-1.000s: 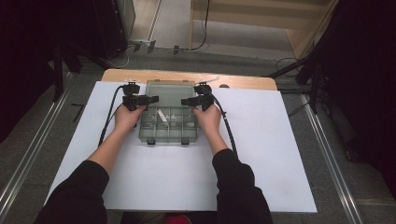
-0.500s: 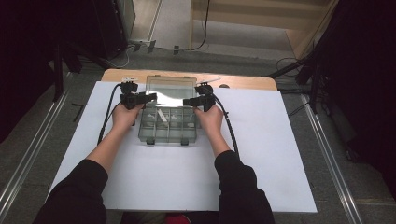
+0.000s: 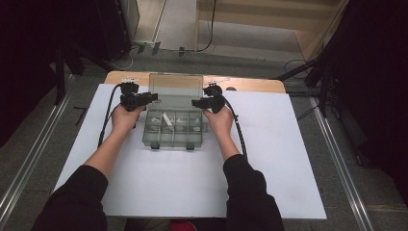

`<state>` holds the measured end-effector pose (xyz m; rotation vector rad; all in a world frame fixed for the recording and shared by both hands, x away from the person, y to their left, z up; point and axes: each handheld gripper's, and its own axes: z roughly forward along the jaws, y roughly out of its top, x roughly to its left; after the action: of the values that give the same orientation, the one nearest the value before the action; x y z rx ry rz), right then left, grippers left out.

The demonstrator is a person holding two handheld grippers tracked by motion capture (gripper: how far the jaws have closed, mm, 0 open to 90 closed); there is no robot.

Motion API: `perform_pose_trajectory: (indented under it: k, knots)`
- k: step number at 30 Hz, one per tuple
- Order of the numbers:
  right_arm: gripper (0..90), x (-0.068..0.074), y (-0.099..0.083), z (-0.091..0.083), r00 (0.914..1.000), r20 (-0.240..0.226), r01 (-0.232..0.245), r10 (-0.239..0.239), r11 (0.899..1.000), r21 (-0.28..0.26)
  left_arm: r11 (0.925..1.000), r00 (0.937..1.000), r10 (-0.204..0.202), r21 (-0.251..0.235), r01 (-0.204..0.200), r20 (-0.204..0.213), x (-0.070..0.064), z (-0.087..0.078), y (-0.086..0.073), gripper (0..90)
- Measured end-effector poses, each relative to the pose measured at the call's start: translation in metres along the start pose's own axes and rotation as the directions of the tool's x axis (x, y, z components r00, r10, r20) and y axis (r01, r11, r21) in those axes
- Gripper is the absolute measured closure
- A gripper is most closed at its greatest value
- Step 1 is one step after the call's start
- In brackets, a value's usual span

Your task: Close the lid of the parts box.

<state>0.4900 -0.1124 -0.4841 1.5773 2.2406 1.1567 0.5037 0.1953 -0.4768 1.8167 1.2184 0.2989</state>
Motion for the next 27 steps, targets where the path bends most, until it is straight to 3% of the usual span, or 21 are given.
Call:
perform_pose_trajectory:
  k: [5, 12, 23, 27]
  knots:
    - [53.8, 0.001, 0.002, -0.004, 0.9999, -0.005, 0.015, -0.016, 1.0, -0.027, 0.9994, 0.9994, 0.033, 0.006, -0.033, 0.006, -0.002, -0.004, 0.001, 60.2]
    - [55.4, 0.002, 0.004, -0.013, 0.9991, -0.019, 0.038, -0.039, 0.998, -0.044, 0.9999, 0.9996, 0.011, 0.013, -0.011, 0.028, -0.004, -0.012, 0.004, 59.8]
    - [60.3, 0.001, 0.0, -0.025, 0.9971, -0.072, 0.016, -0.022, 0.997, -0.079, 0.9987, 0.9982, 0.037, 0.033, -0.038, 0.049, -0.009, -0.025, 0.007, 59.8]
    - [61.1, 0.005, -0.001, -0.03, 0.9961, -0.06, 0.059, -0.064, 0.995, -0.082, 0.9985, 0.9975, 0.041, 0.035, -0.043, 0.058, -0.011, -0.03, 0.007, 59.8]
